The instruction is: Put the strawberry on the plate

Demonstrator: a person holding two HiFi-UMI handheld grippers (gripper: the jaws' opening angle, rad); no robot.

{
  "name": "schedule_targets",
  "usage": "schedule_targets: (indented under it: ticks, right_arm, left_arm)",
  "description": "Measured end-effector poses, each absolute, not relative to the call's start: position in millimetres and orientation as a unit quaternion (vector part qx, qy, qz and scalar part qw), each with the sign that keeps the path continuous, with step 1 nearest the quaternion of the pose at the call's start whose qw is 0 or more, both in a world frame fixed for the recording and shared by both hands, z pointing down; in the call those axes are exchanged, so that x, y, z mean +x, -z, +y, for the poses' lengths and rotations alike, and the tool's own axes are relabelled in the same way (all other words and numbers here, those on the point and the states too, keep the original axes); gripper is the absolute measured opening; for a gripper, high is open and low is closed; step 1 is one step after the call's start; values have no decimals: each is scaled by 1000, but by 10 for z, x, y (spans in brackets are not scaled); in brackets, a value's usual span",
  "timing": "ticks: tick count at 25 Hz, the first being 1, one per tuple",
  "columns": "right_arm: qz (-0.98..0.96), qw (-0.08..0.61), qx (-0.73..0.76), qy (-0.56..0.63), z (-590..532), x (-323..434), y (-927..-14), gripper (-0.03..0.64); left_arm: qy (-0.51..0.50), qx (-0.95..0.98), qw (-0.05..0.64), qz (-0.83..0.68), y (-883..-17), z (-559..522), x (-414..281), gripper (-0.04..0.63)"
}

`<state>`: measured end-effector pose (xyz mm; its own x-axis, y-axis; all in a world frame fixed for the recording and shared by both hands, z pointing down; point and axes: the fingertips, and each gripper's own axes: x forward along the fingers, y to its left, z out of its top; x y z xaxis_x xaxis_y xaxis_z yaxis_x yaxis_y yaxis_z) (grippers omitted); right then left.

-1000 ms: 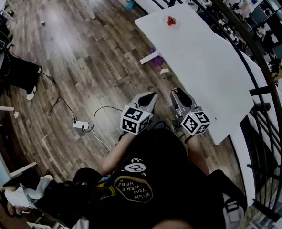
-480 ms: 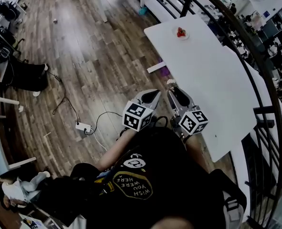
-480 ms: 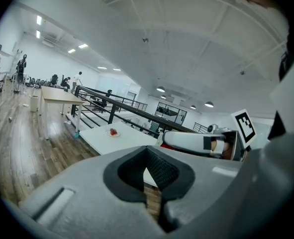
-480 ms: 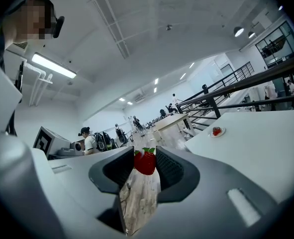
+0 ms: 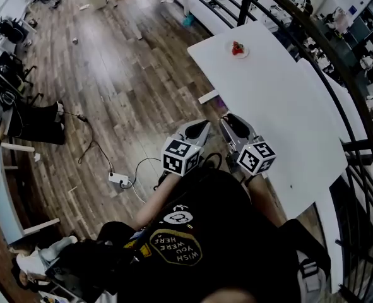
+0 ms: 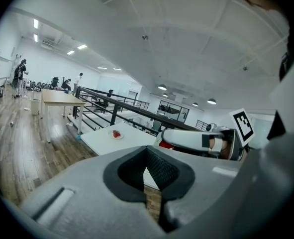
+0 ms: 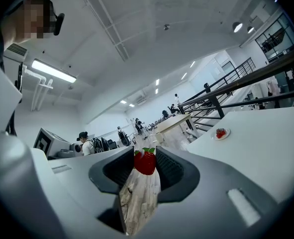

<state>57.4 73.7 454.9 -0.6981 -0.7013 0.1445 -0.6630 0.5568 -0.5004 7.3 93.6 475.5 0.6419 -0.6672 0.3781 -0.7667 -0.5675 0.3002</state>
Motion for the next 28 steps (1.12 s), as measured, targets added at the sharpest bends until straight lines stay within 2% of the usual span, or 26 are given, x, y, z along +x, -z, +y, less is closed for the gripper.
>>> schedule_targets:
  ticks: [17, 28]
  right_arm:
    - [854, 41, -448, 263, 158, 187, -4493, 143]
    - [827, 26, -484, 284, 136, -17, -4730, 143]
  left_arm:
    - [-107, 902, 210, -363, -4679, 179, -371, 2]
    - [-112, 909, 241, -322, -4902, 141, -551, 2]
